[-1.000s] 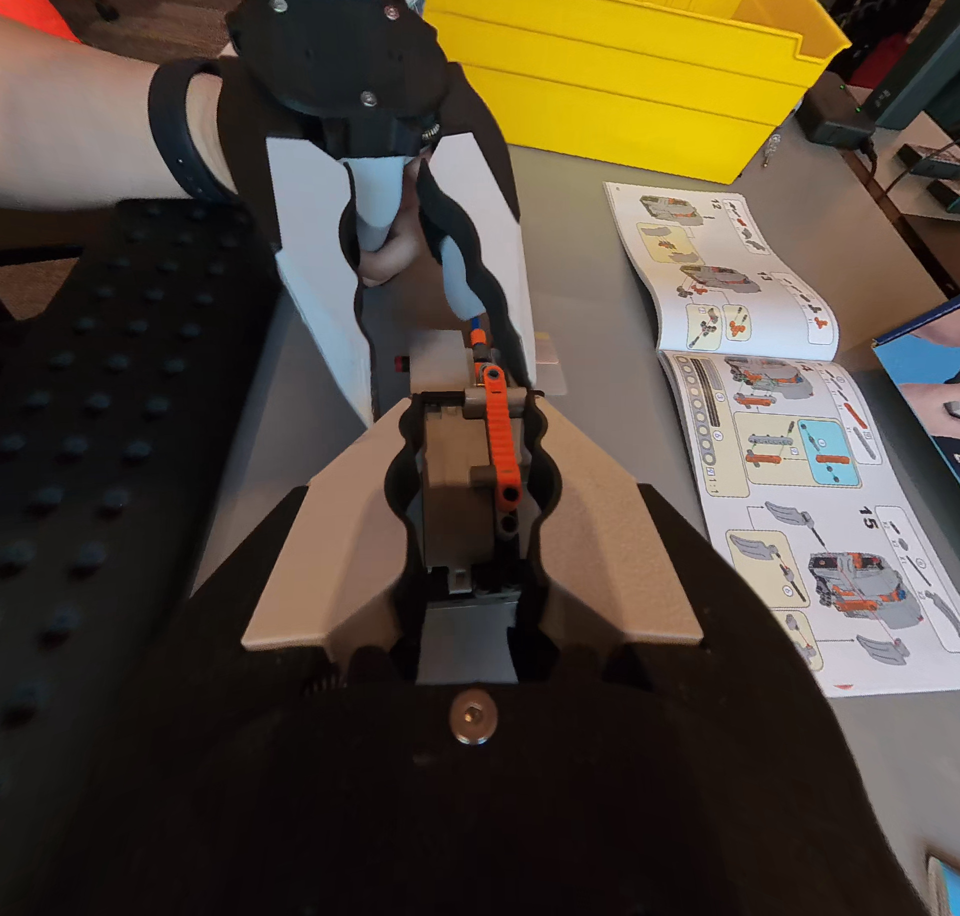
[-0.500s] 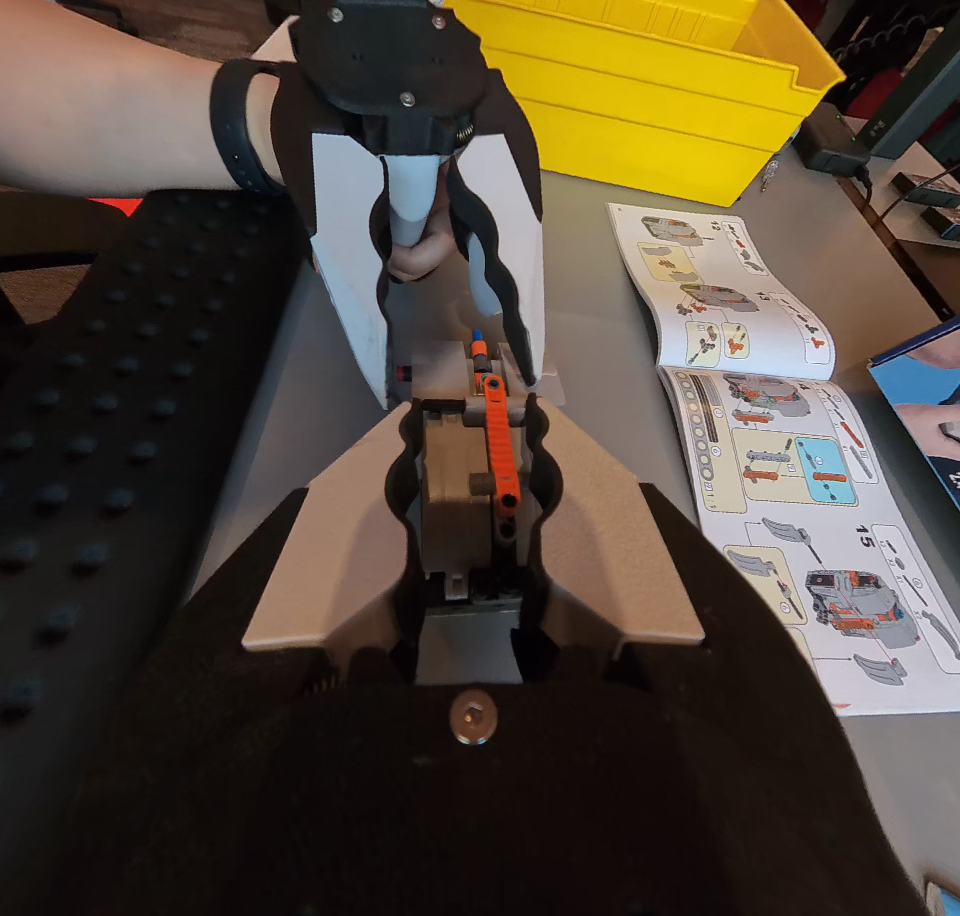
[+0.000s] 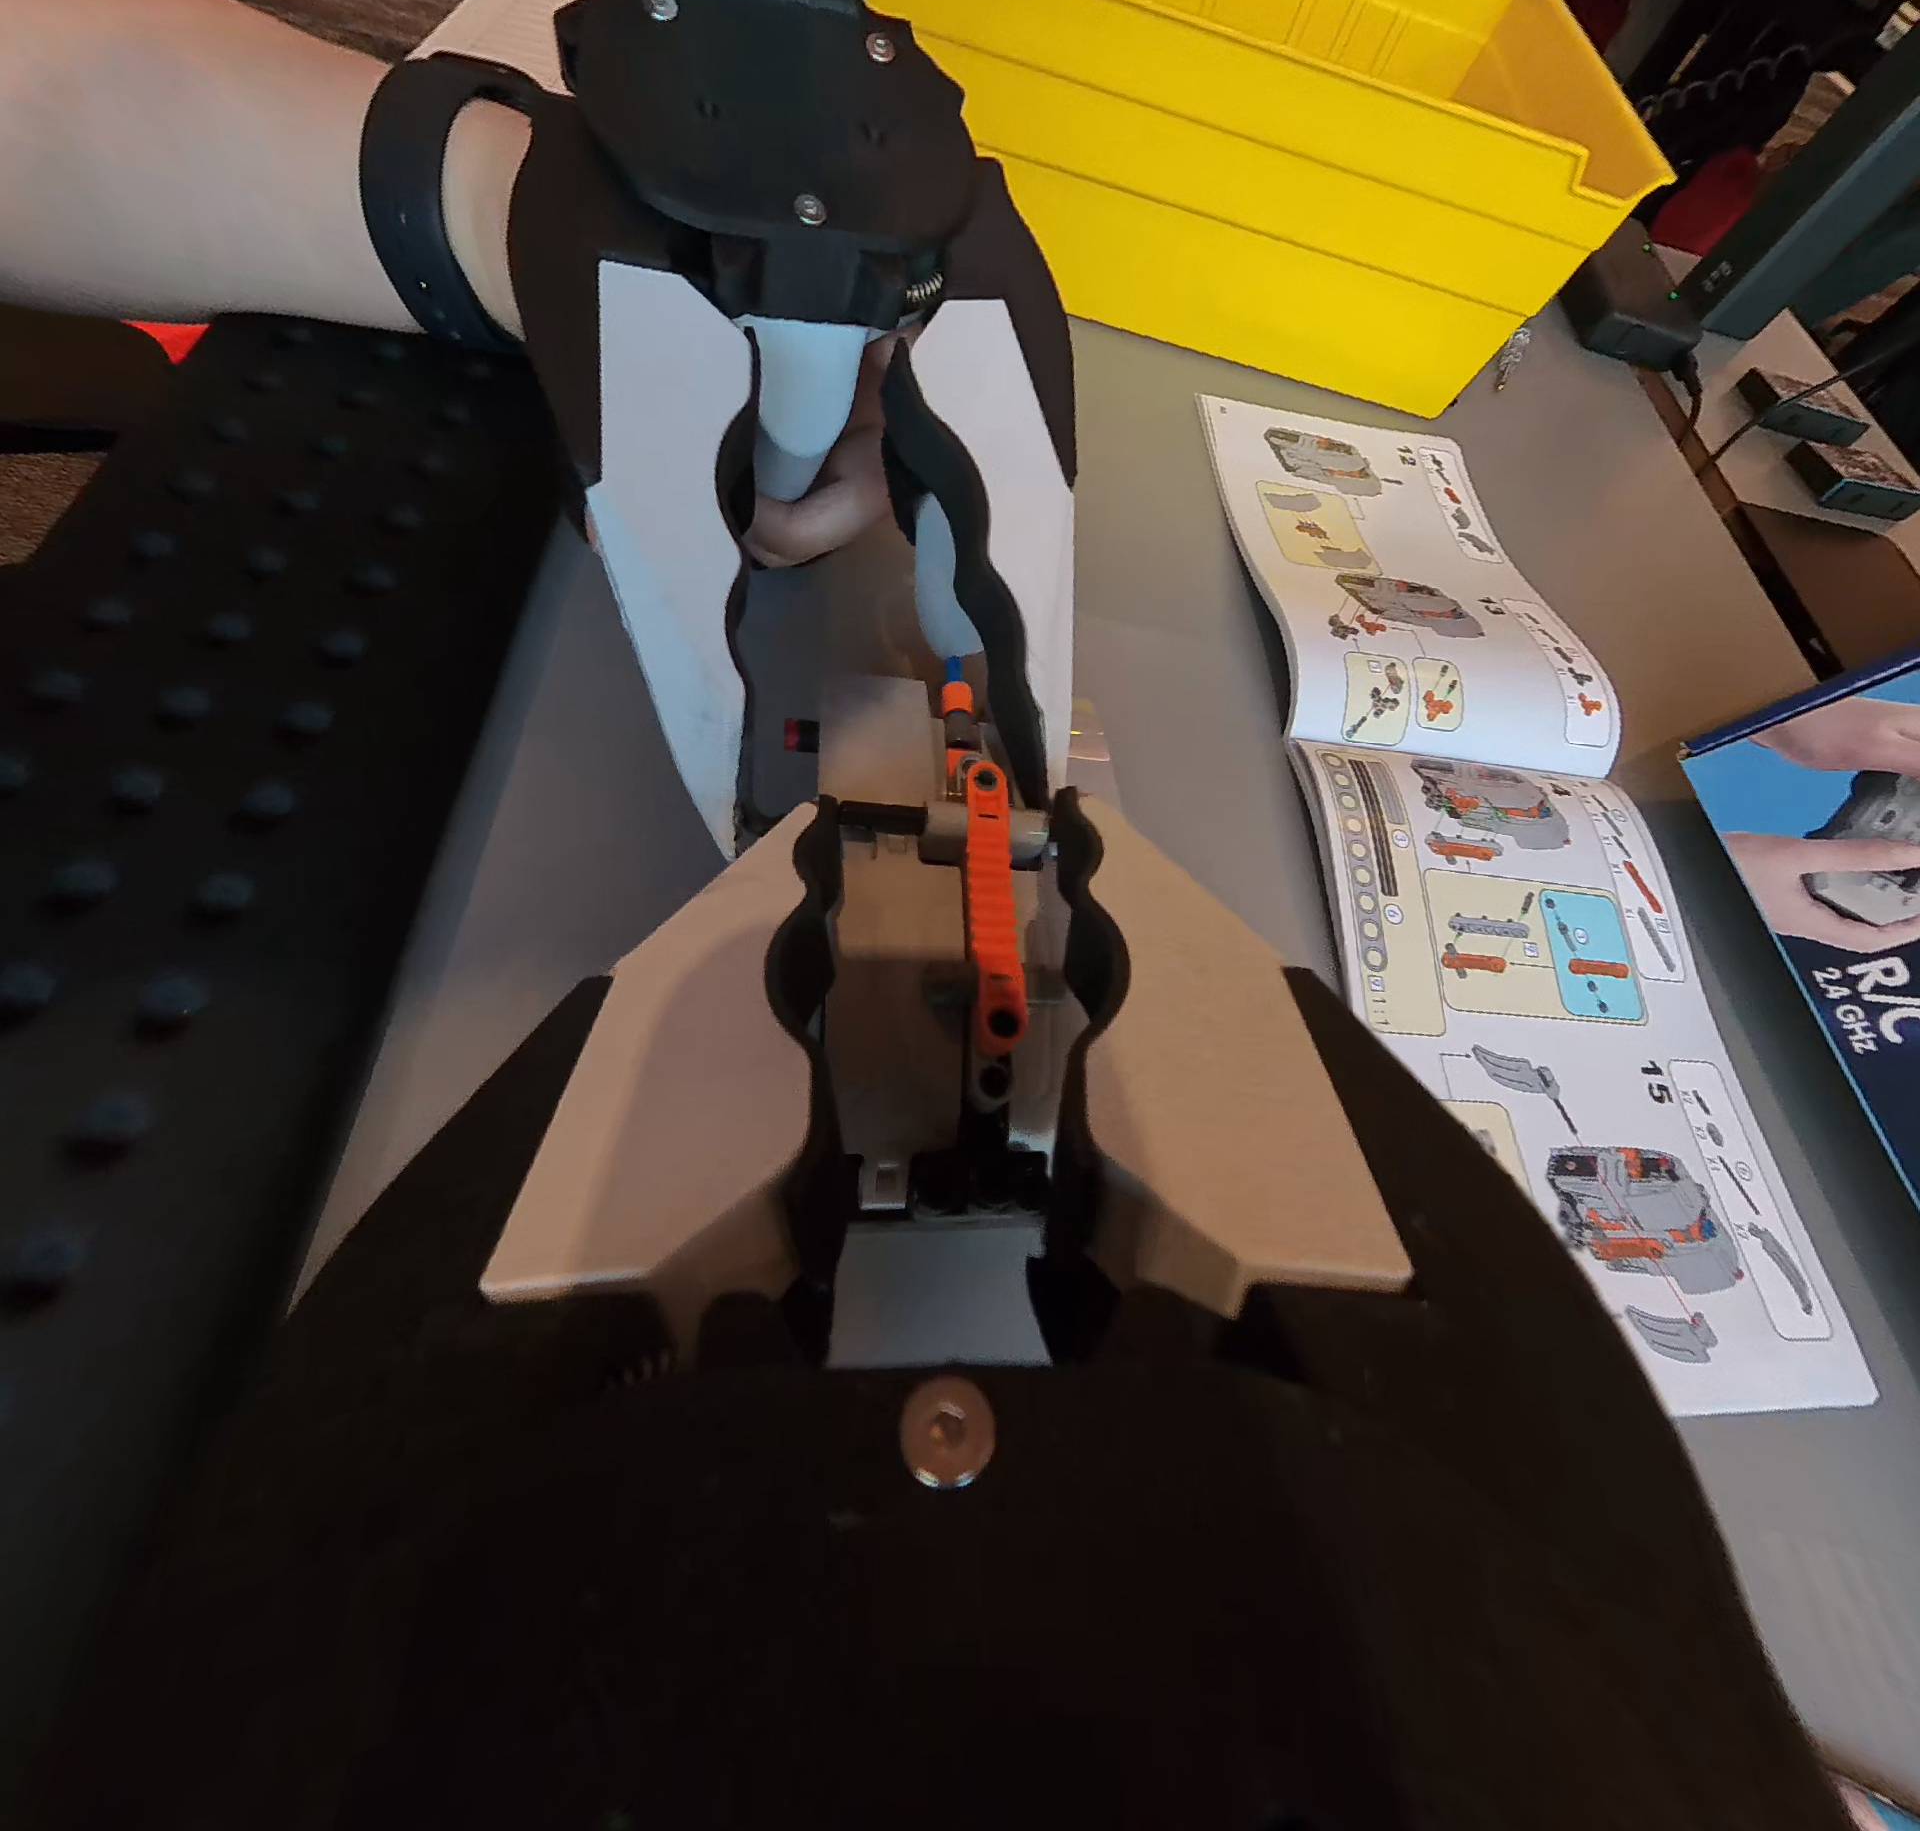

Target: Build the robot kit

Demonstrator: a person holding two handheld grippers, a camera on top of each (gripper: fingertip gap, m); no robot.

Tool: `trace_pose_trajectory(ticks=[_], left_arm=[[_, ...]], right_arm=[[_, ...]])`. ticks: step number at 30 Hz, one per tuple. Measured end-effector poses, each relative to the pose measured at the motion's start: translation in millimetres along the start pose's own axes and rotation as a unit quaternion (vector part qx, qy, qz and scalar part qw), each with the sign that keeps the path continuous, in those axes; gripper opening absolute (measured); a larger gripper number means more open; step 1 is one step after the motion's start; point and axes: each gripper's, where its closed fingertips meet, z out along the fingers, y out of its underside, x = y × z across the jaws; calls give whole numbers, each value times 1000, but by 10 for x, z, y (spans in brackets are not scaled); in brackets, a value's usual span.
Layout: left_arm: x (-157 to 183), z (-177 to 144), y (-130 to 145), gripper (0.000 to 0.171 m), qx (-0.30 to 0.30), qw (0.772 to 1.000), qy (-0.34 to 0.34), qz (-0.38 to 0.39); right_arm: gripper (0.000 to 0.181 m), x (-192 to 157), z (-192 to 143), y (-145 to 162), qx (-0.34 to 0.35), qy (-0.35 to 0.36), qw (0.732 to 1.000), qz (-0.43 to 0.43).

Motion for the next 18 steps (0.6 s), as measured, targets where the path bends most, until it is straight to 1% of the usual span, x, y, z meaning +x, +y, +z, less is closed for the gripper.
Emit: trace_pose_trajectory(ticks=[5, 9, 12, 18], left_arm=[[-3, -2, -3, 54, 1, 1000, 0, -8], [1, -2, -3, 54, 2, 1000, 2, -13], [-5, -1, -6, 53, 3, 1000, 0, -23], [-6, 4, 3, 51, -1, 1000, -16, -13]], right_arm=[[39, -2, 13, 14, -1, -11, 1000, 23], [39, -9, 18, 17, -2, -7, 1000, 11], [39, -7, 17, 22, 3, -17, 999, 31], [38, -10, 17, 27, 15, -12, 999, 39]])
